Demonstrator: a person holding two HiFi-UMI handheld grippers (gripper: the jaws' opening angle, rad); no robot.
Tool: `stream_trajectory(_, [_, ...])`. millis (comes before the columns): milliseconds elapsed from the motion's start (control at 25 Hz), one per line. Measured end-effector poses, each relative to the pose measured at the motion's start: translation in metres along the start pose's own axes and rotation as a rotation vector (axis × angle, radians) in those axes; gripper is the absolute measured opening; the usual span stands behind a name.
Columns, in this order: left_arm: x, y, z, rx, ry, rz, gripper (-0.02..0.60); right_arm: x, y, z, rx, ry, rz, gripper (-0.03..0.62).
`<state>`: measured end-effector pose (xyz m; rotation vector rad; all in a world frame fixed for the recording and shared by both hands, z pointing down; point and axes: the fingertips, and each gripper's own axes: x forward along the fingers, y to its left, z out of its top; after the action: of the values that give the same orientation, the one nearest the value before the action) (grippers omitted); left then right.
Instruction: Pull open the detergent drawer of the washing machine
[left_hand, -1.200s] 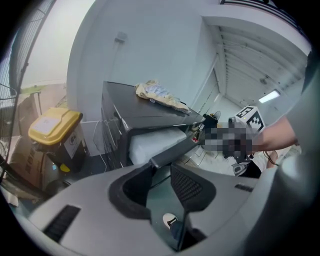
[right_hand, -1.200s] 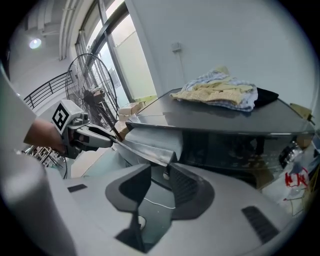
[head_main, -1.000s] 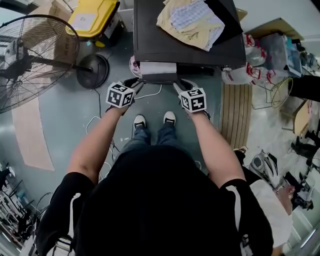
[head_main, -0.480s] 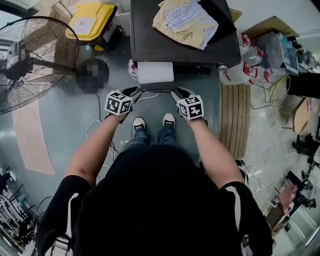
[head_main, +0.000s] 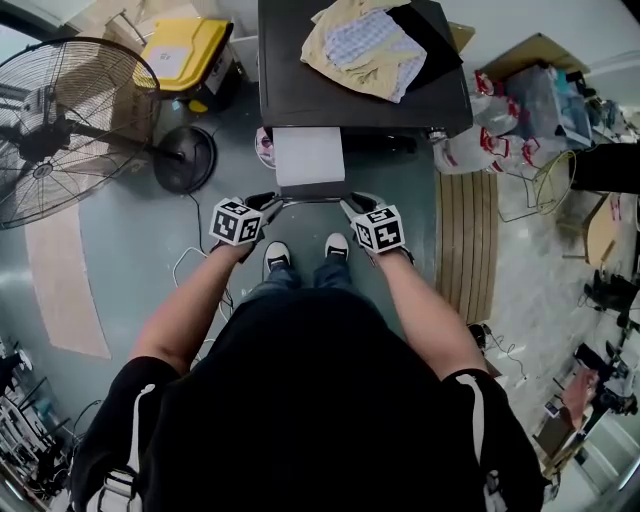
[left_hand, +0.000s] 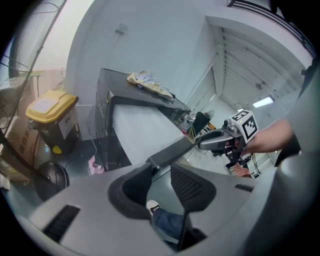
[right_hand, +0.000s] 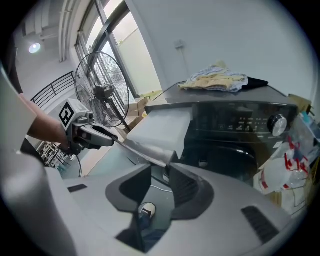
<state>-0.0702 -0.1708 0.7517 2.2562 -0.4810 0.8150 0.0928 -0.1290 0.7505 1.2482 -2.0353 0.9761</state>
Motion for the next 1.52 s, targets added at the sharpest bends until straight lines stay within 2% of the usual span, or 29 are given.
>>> stream_trajectory(840, [0.008, -0.003, -0.021, 0.015, 0.058, -0.018, 0.127, 0.009, 0.0, -0.025, -0.031, 0.067, 0.027, 0.107])
stream_trajectory(1520, [0.013, -0.001, -0.024, 0.004, 0.06, -0.009, 0.14, 0.014, -0.003, -0.028, -0.049, 0.068, 0.029, 0.113])
